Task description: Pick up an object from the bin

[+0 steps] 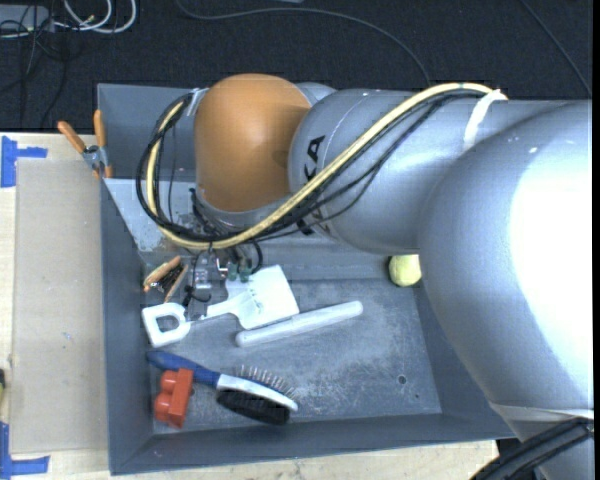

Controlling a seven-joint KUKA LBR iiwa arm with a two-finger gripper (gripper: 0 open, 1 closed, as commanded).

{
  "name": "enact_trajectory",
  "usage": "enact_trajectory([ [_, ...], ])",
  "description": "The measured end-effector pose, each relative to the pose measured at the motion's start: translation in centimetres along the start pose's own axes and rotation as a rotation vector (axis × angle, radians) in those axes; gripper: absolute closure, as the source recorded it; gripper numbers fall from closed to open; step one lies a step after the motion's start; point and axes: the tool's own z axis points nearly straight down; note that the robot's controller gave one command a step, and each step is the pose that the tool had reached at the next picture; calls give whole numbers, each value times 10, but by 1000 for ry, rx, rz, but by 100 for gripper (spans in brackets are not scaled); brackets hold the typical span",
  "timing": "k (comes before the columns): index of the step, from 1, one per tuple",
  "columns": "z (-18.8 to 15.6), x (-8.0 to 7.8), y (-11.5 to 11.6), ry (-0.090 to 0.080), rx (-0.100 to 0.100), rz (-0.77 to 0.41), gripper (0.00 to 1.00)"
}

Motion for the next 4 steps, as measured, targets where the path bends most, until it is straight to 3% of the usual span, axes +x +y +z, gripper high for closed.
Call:
enact_trajectory([
  [1, -5, -2, -1, -7, -1, 5, 0],
  [2, 44, 9, -5, -9, -2, -194, 0],
  [3, 88, 10, -6, -17, -5, -295, 0],
  [4, 47, 15, 4, -9, -1, -512, 0],
])
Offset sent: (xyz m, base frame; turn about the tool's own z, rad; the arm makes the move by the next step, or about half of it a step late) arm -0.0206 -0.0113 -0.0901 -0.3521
